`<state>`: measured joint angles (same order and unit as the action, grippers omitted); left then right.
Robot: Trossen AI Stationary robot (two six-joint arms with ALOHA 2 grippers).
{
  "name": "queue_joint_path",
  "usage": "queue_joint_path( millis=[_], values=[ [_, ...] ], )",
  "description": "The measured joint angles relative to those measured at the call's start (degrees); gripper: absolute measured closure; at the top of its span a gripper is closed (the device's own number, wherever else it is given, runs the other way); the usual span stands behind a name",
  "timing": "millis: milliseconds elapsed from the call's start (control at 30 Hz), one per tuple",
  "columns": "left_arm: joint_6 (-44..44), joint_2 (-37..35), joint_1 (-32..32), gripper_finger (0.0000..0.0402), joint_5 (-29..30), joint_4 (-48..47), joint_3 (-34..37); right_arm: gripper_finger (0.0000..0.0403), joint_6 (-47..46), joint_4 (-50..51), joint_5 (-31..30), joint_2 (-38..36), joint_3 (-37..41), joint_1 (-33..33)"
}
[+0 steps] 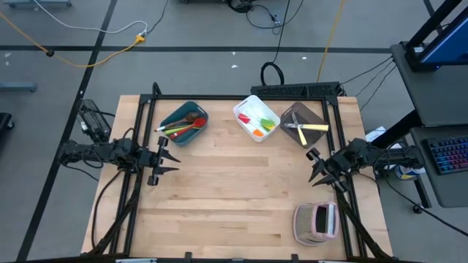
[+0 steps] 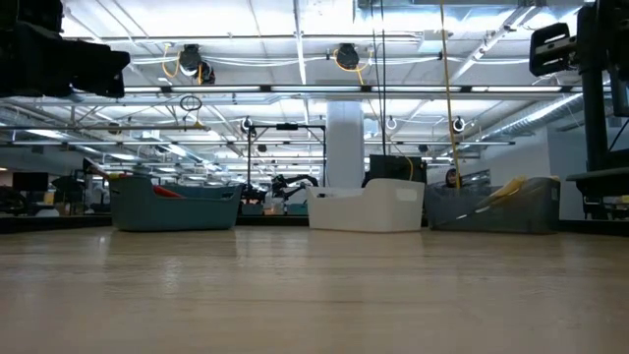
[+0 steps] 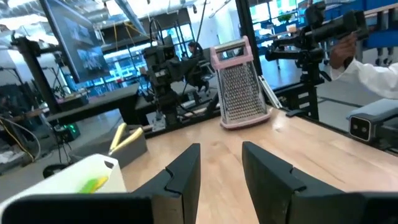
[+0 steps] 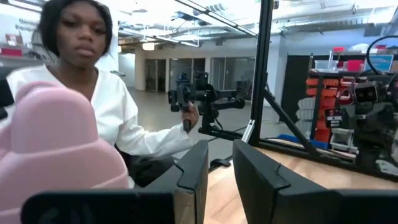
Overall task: Pick & Place Kitchen Items
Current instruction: Return to Home Position
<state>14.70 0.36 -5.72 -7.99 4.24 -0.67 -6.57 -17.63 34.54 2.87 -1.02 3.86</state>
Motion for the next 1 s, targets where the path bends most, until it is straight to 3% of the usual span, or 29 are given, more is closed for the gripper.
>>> queue_joint_path(
  millis=[467,533,733,1000],
  values=[
    [-0.3,0.0,0.0,0.0279,0.5,-1.5,0.0,0.0332,5.0,-1.0,-0.3,0.0,0.2,0.0],
    [-0.4,0.0,0.0,0.0279,0.5,-1.5,0.0,0.0332,6.2,-1.2,-2.4,0.0,0.2,0.0],
    [-0.3,0.0,0.0,0.0279,0.5,-1.5,0.0,0.0332,5.8,0.5,-17.0,0.6,0.2,0.0],
    [-0.4,0.0,0.0,0.0279,0.5,-1.5,0.0,0.0332,5.8,1.6,-18.1,1.5,0.2,0.0]
  ],
)
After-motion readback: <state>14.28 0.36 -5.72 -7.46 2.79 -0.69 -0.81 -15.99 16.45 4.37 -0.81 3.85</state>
